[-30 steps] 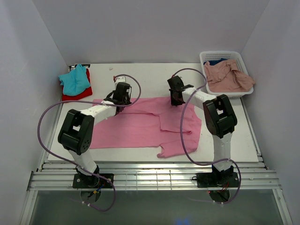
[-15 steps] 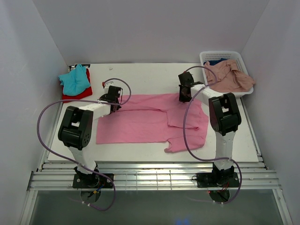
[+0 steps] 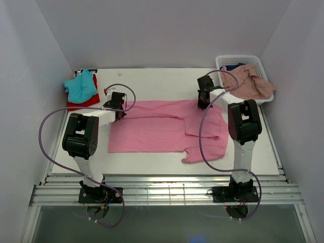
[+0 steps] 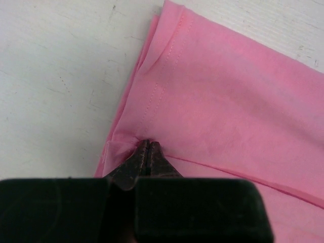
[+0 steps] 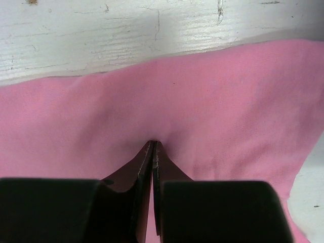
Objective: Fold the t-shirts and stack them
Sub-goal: Fold the tshirt
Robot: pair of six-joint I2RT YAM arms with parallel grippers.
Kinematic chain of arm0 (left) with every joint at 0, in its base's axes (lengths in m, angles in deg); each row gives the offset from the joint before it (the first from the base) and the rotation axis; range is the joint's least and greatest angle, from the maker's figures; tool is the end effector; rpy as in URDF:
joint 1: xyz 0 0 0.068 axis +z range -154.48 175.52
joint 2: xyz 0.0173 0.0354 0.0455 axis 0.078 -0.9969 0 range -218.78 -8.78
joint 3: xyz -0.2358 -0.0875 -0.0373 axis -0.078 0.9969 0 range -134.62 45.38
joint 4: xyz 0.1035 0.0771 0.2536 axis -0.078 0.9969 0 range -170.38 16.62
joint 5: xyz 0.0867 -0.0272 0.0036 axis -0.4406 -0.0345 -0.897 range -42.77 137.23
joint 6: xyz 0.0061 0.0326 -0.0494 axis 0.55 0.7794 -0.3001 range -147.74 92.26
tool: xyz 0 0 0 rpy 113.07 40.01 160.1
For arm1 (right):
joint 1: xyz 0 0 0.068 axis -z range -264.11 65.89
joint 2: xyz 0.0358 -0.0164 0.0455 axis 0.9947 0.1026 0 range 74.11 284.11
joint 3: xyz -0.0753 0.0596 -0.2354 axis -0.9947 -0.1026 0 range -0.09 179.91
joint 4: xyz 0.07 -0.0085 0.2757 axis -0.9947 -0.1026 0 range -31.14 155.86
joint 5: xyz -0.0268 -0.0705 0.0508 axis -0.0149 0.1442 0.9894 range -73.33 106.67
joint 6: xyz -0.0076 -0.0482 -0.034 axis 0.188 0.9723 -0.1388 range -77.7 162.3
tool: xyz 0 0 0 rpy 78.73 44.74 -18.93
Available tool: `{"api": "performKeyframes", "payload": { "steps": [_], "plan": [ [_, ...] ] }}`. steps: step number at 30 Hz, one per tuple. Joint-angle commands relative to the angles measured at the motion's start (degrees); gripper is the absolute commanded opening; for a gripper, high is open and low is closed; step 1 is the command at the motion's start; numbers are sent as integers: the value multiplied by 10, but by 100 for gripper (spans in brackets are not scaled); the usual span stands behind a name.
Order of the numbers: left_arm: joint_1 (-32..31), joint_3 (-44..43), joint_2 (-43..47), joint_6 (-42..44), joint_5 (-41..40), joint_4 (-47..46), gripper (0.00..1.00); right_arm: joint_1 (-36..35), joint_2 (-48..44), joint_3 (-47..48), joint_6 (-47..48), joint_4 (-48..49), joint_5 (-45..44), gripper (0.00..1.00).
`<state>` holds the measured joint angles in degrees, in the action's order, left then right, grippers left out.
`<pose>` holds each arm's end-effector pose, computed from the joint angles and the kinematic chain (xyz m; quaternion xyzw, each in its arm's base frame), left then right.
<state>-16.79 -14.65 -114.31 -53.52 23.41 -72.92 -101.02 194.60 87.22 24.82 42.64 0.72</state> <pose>0.3808 -0.0651 0.1082 -0.1738 0.9137 0.0836 0.3576 0.4501 0.1243 0.1306 0.0448 0.9479 -0.0423 0.3126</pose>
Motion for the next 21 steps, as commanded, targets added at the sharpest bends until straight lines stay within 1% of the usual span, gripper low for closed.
{"api": "performKeyframes", "payload": {
  "steps": [1, 5, 6, 9, 11, 15, 16, 21],
  "plan": [
    [-4, 33, 30, -25, 30, 6, 0, 8, 40, -1, 10, -52, -12, 8],
    [-32, 69, 65, -39, 32, 4, 0, 8, 46, 2, 11, -53, -15, 8],
    [-51, 76, 77, -44, 25, 5, 0, 8, 48, 4, 12, -55, -15, 8],
    [-71, 103, 92, -59, 18, 24, 0, 8, 52, 7, 14, -56, -16, 8],
    [-87, 122, 116, -79, -3, 32, 0, 9, 55, 10, 15, -56, -16, 8],
    [-98, 192, 189, -103, -47, 34, 0, 9, 67, 19, 14, -56, -8, 8],
    [-98, 199, 215, -106, -55, 35, 0, 9, 70, 21, 14, -56, -3, 8],
    [-104, 211, 274, -116, -90, 44, 0, 10, 77, 30, 13, -59, 3, 8]
  ]
}}
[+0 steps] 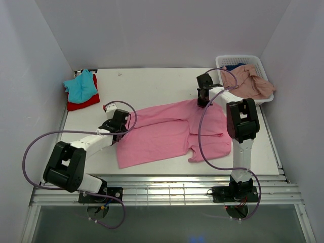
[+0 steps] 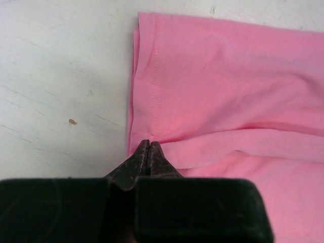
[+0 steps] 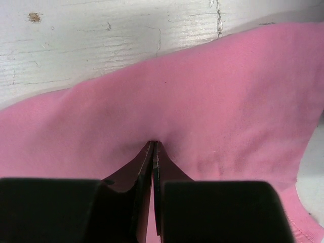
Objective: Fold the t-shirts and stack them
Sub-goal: Fold the tshirt
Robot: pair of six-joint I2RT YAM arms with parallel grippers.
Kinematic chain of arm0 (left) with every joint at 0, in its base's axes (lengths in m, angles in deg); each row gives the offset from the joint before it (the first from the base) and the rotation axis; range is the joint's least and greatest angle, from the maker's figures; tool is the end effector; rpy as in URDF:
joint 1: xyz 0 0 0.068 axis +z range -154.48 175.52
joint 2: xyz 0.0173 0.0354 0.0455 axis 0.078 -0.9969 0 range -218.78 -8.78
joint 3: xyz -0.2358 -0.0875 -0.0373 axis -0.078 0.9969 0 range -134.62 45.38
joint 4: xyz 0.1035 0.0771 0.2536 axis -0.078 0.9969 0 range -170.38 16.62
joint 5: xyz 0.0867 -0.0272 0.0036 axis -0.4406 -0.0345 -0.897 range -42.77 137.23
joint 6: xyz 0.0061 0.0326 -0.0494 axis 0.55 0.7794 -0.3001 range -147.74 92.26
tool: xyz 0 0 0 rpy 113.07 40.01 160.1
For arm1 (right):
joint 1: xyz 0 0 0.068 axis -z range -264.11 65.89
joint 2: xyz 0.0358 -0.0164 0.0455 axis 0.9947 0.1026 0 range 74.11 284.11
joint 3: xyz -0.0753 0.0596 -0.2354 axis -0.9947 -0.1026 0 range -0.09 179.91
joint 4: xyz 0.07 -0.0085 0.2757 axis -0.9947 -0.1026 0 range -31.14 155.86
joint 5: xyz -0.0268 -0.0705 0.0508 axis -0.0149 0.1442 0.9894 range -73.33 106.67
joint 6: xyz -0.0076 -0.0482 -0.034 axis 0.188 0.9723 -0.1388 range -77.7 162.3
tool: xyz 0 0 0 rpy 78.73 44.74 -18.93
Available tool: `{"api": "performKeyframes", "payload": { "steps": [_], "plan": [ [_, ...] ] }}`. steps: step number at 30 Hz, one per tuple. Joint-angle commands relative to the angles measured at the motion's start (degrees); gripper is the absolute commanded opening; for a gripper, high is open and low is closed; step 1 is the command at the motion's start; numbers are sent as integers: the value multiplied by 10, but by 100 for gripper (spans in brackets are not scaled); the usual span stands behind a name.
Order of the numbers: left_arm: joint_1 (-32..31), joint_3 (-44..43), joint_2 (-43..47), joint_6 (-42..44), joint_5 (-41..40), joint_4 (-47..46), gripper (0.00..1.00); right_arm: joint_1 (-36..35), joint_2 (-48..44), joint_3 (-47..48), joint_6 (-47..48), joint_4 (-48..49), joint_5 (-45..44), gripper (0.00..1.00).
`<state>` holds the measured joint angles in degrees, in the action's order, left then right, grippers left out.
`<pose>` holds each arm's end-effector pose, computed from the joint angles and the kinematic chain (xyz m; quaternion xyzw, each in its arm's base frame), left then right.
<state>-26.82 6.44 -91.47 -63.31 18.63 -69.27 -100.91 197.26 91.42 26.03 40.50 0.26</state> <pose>0.2759 -0.0908 0.1214 -0.1804 0.9091 0.0644 0.3699 0.4610 0.1263 0.1310 0.0361 0.9492 -0.0512 0.3084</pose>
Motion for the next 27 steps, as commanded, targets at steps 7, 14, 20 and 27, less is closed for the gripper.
{"api": "performKeyframes", "payload": {
  "steps": [7, 14, 20, 27],
  "plan": [
    [-3, -23, 54, -19, -47, 7, 0, 8, 47, -12, 4, -39, 8, 8],
    [-3, -38, -4, 0, -66, -35, 0, 8, 48, -12, 2, -41, 14, 8],
    [-3, -40, -52, 22, -77, -97, 0, 8, 45, -13, 2, -41, 16, 8],
    [13, -96, -148, 35, -85, -107, 0, 8, 48, -10, 5, -41, 11, 8]
  ]
}}
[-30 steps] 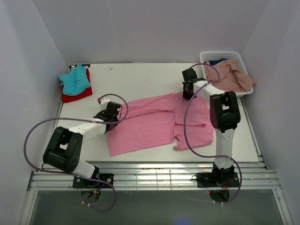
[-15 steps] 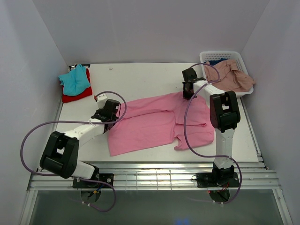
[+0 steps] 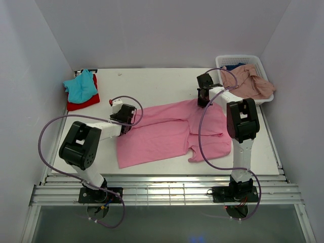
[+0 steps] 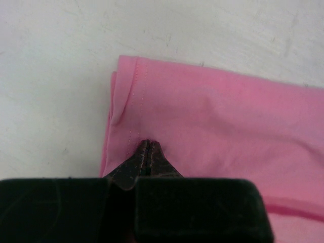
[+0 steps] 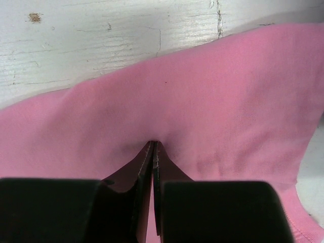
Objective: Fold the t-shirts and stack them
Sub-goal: Fold the tshirt
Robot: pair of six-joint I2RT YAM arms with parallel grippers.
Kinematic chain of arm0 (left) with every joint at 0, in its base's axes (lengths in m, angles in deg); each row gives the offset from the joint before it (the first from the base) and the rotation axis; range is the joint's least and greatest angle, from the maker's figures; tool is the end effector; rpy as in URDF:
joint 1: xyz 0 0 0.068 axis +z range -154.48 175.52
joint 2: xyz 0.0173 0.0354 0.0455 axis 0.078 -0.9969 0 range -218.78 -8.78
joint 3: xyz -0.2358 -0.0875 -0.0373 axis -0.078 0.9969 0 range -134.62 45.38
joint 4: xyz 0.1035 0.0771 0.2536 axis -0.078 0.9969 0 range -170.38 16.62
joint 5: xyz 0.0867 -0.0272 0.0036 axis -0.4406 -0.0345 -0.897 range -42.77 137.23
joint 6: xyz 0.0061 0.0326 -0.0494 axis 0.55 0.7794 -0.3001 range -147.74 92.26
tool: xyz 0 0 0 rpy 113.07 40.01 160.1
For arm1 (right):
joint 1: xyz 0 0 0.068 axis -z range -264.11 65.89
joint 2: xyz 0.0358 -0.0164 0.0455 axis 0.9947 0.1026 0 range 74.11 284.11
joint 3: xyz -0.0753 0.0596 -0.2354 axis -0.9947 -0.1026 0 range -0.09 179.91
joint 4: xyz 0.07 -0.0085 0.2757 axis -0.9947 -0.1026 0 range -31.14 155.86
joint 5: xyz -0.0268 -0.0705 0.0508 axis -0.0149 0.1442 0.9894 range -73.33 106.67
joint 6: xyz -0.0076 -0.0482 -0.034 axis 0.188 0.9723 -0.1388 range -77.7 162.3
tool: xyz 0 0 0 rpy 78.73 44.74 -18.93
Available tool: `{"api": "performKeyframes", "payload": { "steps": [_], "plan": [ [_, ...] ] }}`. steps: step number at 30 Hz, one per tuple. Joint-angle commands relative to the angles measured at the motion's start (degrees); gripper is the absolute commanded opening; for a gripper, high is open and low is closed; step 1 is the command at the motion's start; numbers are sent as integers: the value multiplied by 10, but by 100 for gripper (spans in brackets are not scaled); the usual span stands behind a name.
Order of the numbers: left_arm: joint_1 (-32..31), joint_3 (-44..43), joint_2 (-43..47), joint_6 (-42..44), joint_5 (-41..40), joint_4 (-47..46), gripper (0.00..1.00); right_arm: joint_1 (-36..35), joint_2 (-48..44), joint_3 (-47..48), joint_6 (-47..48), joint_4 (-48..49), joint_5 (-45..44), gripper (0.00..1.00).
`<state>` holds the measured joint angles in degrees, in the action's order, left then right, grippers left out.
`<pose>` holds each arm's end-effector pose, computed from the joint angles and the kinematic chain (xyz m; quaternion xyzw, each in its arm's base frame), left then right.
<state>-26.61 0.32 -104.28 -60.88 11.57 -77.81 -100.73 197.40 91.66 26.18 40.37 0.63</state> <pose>0.3127 -0.0997 0.1001 -0.1832 0.8893 0.1172 0.4022 0.4620 0.1253 0.1310 0.0354 0.9497 -0.0492 0.3072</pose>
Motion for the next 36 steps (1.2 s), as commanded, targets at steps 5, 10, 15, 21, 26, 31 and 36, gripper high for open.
{"api": "performKeyframes", "payload": {
  "steps": [5, 10, 15, 21, 26, 31, 36],
  "plan": [
    [34, -75, -64, 9, 5, -32, 0, 7, 52, -2, 6, -43, 1, 8],
    [64, -125, -108, 19, 38, -23, 0, 18, 65, 27, 7, -59, -1, 8],
    [87, -189, -154, 28, 64, -4, 0, 31, 89, 71, 6, -76, 6, 8],
    [100, -278, -226, 48, 99, 9, 0, 46, 145, 170, 6, -117, 19, 8],
    [100, -305, -246, 57, 114, 17, 0, 56, 173, 215, 7, -129, 24, 8],
    [97, -234, -167, 48, 118, -21, 0, 62, 180, 223, 16, -128, 27, 8],
    [92, -203, -120, 45, 114, -21, 0, 62, 184, 223, 14, -127, 34, 8]
  ]
}}
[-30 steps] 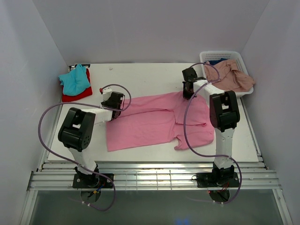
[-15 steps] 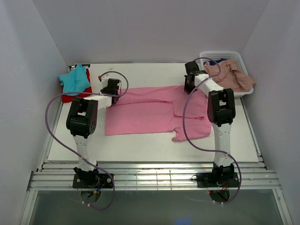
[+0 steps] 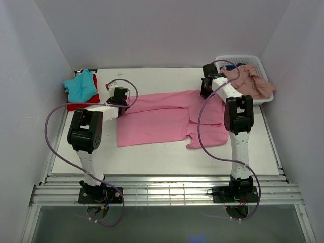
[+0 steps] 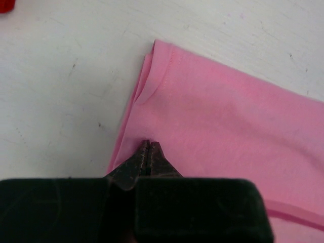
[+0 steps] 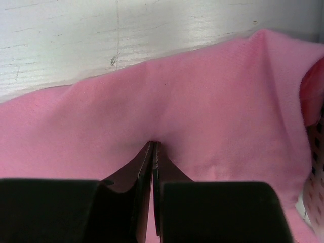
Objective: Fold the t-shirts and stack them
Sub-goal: Fold the tshirt
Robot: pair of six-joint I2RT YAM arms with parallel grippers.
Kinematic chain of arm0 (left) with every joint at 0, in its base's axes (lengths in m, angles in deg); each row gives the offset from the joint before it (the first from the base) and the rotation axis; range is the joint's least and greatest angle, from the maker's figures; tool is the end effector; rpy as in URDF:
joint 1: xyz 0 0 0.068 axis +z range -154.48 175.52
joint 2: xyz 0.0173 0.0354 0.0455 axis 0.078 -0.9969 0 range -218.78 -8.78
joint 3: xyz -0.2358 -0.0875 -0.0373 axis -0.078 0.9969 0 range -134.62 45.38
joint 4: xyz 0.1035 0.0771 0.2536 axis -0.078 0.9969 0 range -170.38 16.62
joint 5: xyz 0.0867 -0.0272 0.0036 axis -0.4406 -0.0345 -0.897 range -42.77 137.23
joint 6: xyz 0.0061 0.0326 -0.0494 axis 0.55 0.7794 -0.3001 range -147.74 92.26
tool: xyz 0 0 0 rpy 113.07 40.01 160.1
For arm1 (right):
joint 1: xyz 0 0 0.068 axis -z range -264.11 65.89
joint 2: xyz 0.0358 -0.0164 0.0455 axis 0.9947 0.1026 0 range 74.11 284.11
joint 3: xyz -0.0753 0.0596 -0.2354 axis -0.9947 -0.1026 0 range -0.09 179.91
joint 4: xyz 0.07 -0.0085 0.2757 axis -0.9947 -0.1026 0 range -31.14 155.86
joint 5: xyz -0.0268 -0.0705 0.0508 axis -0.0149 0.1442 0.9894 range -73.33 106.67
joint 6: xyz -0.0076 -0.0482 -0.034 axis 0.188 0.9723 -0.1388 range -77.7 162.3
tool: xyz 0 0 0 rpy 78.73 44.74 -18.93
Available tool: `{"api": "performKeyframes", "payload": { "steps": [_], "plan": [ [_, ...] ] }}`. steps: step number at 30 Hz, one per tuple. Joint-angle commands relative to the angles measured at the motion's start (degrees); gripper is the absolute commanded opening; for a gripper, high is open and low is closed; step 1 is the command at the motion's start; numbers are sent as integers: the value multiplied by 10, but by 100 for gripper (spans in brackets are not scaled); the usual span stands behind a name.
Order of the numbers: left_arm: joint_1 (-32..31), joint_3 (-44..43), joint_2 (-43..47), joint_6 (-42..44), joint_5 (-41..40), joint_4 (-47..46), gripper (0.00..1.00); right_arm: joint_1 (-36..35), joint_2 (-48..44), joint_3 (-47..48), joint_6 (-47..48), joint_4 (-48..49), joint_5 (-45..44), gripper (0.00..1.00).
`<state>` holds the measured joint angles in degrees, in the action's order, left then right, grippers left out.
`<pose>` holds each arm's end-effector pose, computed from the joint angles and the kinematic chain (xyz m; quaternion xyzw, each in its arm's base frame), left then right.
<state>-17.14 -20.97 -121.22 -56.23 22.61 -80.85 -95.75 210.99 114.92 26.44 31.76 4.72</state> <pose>0.4168 -0.0750 0.1059 -0.2043 0.8850 0.0551 0.4148 0.5272 0.0994 0.1394 0.0654 0.9493 -0.0275 0.3063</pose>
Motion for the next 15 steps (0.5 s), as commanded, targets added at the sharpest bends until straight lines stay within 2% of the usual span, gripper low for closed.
{"api": "performKeyframes", "payload": {
  "steps": [1, 9, 15],
  "plan": [
    [-3, 11, 60, -6, 6, 13, 0, 12, 47, -12, 11, -40, -6, 8],
    [-27, 81, 136, -27, 33, -14, 0, 12, 47, -28, 11, -36, -5, 8],
    [-49, 103, 140, -24, 25, -19, 0, 12, 36, -55, 8, -23, 6, 8]
  ]
}}
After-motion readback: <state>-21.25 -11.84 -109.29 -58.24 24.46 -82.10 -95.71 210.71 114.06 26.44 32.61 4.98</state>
